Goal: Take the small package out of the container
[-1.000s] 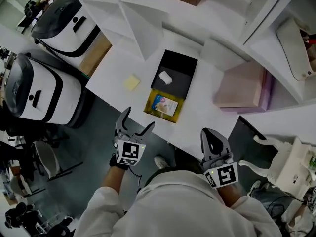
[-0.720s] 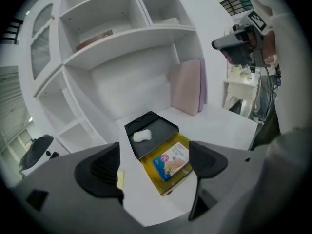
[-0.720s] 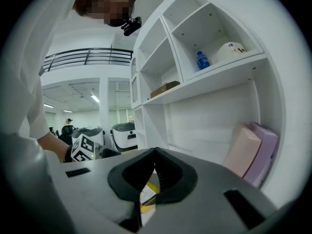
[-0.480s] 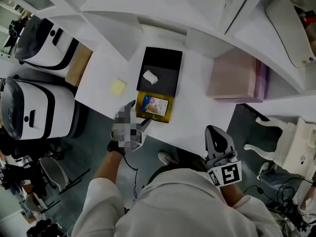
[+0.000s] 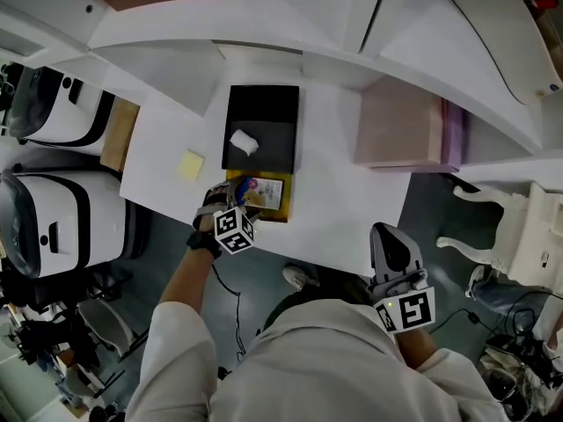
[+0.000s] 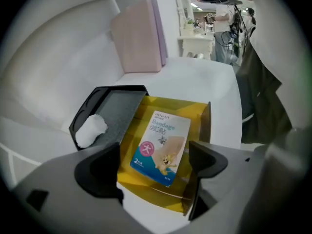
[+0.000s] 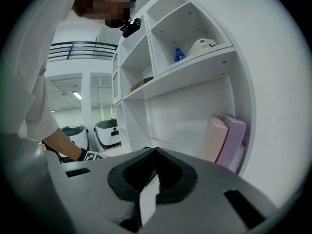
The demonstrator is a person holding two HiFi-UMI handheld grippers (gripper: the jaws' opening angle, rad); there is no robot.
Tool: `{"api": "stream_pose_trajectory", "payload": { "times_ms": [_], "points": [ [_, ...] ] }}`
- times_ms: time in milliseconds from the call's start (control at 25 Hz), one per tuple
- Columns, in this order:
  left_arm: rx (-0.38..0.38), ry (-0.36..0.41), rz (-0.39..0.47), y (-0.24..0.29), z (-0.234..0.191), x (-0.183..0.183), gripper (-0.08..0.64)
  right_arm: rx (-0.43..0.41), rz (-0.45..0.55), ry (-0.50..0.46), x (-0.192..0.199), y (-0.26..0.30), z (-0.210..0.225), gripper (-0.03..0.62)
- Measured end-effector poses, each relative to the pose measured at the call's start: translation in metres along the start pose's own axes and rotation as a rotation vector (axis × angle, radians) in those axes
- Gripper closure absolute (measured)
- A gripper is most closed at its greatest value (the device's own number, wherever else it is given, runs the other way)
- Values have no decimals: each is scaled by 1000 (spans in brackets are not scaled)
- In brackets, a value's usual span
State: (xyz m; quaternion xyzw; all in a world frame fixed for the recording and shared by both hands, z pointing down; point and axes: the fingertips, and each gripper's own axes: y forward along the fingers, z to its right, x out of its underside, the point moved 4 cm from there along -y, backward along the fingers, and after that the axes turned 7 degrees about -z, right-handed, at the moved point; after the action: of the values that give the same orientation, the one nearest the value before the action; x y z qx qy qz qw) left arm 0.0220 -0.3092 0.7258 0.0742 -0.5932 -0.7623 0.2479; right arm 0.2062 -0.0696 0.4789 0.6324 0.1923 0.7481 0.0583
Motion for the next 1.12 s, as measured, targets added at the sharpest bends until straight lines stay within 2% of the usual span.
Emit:
{"api": "stream_pose_trajectory", "payload": {
  "times_ms": [200, 720, 880, 1120],
  "points": [
    [82, 86, -57, 22, 4, -1, 117, 26, -11, 17, 5, -1, 10, 568],
    [260, 220, -143, 54, 13, -1, 117, 69, -42, 58, 18, 4, 30, 568],
    [275, 246, -151, 56, 13, -2, 117, 73, -47, 68, 21, 7, 37, 568],
    [298, 243, -162, 56, 15, -5, 137, 65, -45, 75, 23, 8, 42, 568]
  ]
}}
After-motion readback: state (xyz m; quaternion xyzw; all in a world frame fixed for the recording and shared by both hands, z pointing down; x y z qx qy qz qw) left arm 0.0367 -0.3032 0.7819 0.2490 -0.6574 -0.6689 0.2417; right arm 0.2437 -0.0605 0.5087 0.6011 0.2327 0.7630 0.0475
